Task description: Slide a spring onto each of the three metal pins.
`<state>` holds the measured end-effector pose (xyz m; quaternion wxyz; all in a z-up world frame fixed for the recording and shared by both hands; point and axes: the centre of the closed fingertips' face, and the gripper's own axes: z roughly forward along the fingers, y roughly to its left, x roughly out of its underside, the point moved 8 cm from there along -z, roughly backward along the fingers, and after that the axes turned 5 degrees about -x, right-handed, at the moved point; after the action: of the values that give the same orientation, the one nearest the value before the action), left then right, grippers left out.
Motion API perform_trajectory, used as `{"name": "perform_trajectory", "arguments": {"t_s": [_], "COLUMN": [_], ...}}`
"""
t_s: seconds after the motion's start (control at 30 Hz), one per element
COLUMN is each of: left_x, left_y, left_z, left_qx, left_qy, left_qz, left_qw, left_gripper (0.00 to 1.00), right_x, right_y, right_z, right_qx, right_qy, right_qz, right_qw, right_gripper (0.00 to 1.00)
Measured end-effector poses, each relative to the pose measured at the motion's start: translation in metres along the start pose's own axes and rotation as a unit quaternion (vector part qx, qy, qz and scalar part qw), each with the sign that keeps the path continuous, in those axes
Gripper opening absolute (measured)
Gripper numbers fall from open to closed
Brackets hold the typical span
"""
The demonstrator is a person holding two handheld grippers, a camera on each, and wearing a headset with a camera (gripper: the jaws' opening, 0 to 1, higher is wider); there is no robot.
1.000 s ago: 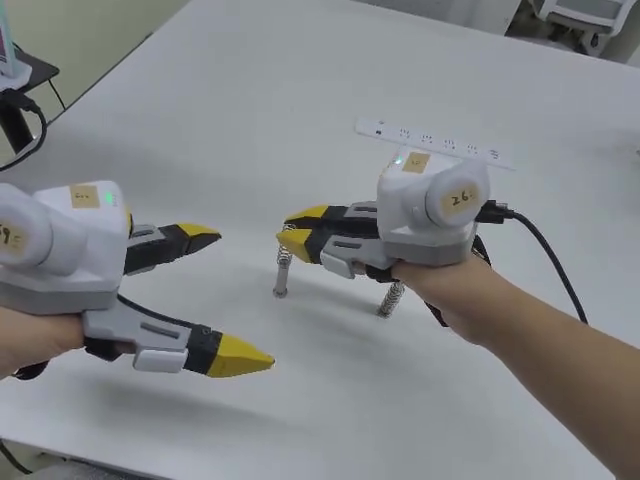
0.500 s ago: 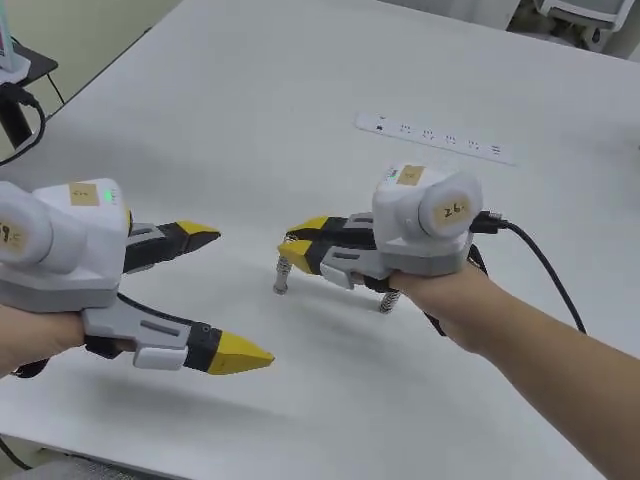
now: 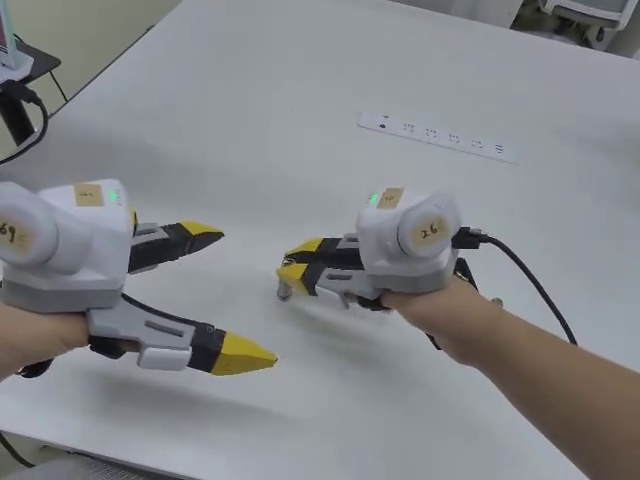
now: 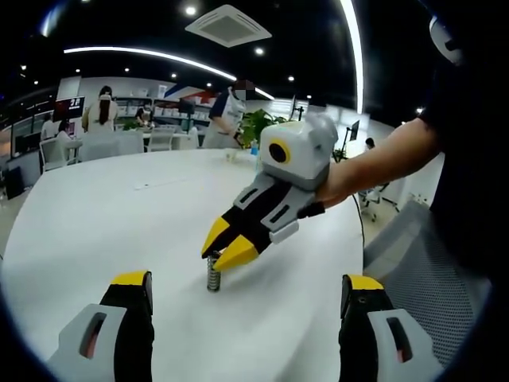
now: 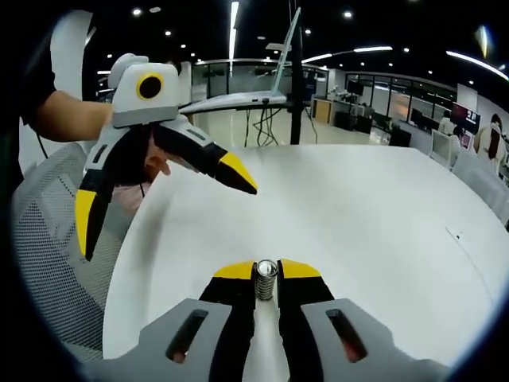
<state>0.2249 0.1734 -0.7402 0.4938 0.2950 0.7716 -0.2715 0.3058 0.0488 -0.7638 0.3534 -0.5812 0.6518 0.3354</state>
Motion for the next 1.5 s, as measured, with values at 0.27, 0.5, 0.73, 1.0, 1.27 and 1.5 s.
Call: {"name": "perform_trajectory", "arguments": {"t_s": [0.27, 0.5, 0.73, 1.0, 1.27, 1.5], "left_x": [-0.001, -0.001, -0.003, -0.009, -0.016, -0.021], "left_y": [-0.001, -0.002, -0.001, -0.002, -0.003, -0.005], "left_z": [0.002, 0.004, 0.003, 0.006, 0.009, 0.013], "left_qx": [0.002, 0.004, 0.004, 0.005, 0.007, 0.013], "left_qy": [-0.002, -0.001, -0.002, -0.005, -0.01, -0.011], "left_qz": [-0.001, 0.001, 0.003, 0.006, 0.008, 0.01], "left_qw": [1.0, 1.0, 1.0, 1.0, 0.9999, 0.9998], "left_gripper": [0.96, 0.95, 0.95, 0.95, 0.95, 0.95], "right_x": [0.005, 0.004, 0.004, -0.004, -0.008, -0.007], "right_y": [-0.001, -0.001, 0.001, 0.0, 0.004, 0.005], "right_z": [0.0, 0.0, 0.0, -0.005, -0.014, -0.028], "right_qx": [-0.002, -0.005, -0.007, -0.004, -0.001, 0.006], "right_qy": [0.001, 0.002, 0.012, 0.005, 0.001, -0.009], "right_qz": [-0.001, 0.008, 0.011, 0.007, -0.006, -0.004], "right_qw": [1.0, 0.9999, 0.9998, 0.9999, 1.0, 0.9999], "right_gripper": [0.08, 0.08, 0.13, 0.14, 0.18, 0.24]}}
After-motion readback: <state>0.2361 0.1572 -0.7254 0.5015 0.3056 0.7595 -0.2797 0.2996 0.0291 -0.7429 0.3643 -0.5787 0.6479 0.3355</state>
